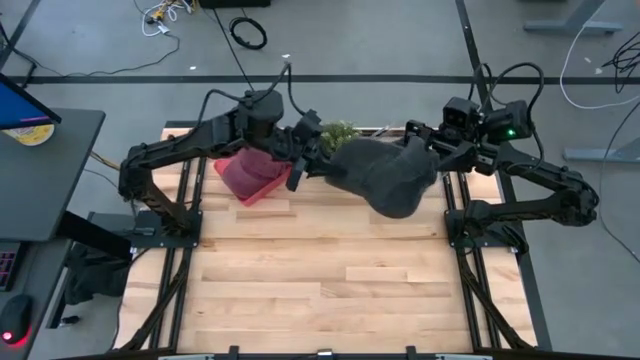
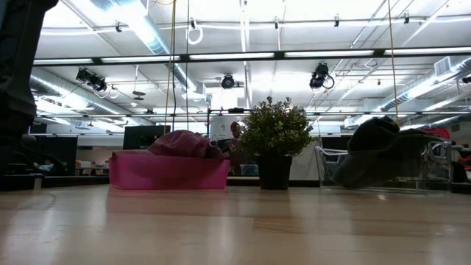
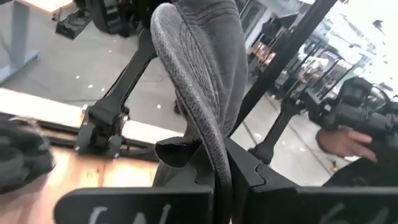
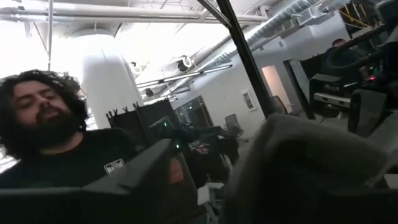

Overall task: Pick & Place hat
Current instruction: Put the black cap into the transparent bin

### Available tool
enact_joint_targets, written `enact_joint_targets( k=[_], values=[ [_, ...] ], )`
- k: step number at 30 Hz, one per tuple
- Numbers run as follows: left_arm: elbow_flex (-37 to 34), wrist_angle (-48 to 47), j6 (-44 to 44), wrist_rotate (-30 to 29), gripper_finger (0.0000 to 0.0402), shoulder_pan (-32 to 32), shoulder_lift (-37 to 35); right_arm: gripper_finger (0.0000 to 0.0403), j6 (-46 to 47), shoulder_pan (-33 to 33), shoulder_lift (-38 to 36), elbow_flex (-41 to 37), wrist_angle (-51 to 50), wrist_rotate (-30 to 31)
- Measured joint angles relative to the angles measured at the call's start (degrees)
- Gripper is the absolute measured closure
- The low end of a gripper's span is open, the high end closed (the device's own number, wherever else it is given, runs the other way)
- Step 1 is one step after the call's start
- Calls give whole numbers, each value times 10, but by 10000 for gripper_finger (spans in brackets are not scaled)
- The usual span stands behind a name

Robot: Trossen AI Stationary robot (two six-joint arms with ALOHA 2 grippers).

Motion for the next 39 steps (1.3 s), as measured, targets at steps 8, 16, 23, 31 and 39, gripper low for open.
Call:
enact_joint_targets(
  k=[8, 16, 23, 31, 39],
  values=[
    [0, -22, 51, -78, 391, -1, -63, 53, -41, -44, -2, 0, -20, -10],
    [0, -21, 71, -137, 391, 0, -95, 58, -108, -78, -2, 0, -108, 30],
    [0, -9, 87, -149, 391, 16, -90, 62, -134, -39, 10, 0, -116, 76],
    [0, 4, 88, -146, 391, 40, -84, 62, -144, 4, 33, 0, -117, 104],
    [0, -15, 88, -155, 391, 45, -84, 112, -140, 41, 34, 0, -88, 106]
  ],
)
